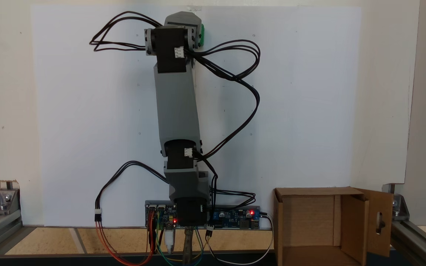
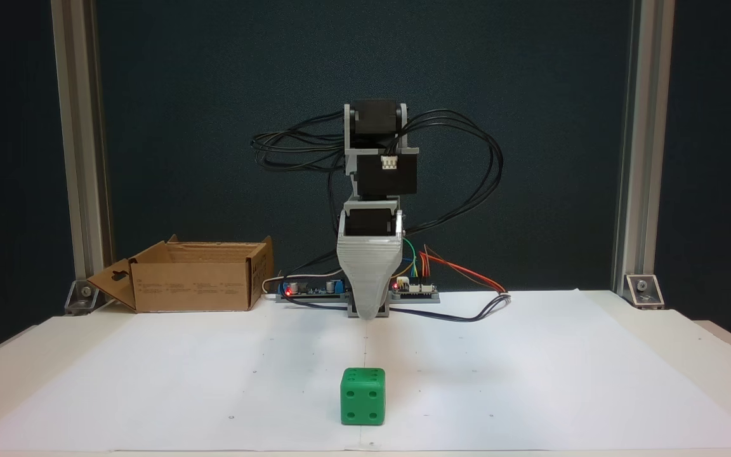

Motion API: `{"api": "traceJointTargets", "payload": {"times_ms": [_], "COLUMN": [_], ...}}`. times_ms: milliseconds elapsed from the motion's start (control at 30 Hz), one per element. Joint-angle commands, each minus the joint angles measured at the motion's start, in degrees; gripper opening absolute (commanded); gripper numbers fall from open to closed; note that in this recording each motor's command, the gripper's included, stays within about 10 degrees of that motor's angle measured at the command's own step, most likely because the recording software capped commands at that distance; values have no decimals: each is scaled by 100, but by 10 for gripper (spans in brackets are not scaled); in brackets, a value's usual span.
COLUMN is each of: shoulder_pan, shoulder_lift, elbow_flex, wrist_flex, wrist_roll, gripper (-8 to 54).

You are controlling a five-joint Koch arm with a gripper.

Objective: Grasp a green dice and put it in the bin.

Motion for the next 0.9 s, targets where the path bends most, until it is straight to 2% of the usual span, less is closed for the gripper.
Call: {"api": "traceJointTargets", "payload": {"times_ms": [0, 867], "shoulder_pan": [62, 62], "shoulder_lift": [-18, -773], "elbow_flex": [-308, -299], "wrist_flex": [185, -791], "wrist_roll": [202, 193], "gripper": [439, 439]}}
